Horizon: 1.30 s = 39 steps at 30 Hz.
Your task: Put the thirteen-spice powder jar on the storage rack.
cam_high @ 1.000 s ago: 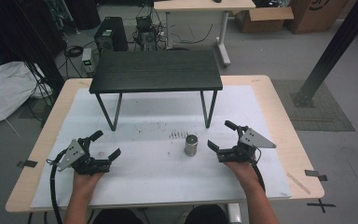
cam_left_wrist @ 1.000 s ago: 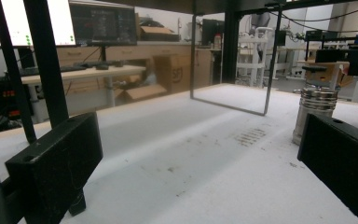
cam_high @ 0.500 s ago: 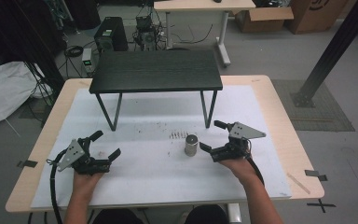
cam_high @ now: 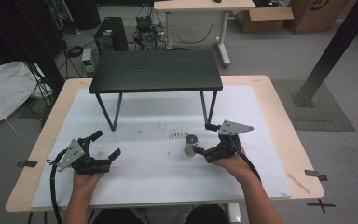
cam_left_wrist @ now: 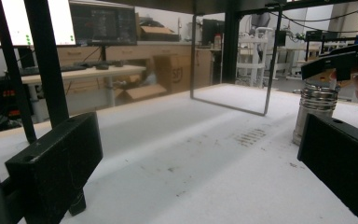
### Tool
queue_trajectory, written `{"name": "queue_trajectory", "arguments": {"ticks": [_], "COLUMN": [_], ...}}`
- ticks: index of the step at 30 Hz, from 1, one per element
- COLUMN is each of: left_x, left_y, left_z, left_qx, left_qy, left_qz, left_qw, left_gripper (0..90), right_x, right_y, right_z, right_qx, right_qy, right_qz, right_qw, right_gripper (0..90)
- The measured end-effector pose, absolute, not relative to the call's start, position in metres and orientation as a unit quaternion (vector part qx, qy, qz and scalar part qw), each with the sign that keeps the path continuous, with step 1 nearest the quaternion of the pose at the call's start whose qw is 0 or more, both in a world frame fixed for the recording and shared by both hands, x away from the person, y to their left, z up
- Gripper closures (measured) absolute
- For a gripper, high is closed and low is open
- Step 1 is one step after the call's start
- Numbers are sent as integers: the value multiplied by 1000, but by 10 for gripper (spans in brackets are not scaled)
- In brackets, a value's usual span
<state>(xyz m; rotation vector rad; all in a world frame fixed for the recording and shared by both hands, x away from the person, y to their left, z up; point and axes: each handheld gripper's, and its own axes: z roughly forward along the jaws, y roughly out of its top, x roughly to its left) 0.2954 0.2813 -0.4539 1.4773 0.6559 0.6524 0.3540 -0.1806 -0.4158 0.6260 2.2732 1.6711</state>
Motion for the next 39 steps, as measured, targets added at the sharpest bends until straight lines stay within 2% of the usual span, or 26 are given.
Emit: {"name": "queue_trajectory", "arguments": {"ticks": [27,32,39], "left_x": [295,295,295], "left_y": [281,281,281], "left_z": [-454,-454,-454], "left_qx": [648,648,648], "left_qy": [288,288,288], "left_qz": [286,286,286], "left_qw": [644,644,644], "left_gripper": [3,2,3], "right_x": [361,362,364], "right_y": [-152,-150,-149], "right_z": [-423,-424,-426], "right_qx": [220,224,243], "right_qy": [835,838,845], "right_qz": [492,486,468], "right_qw": [110,108,87], "right_gripper": [7,22,87]}}
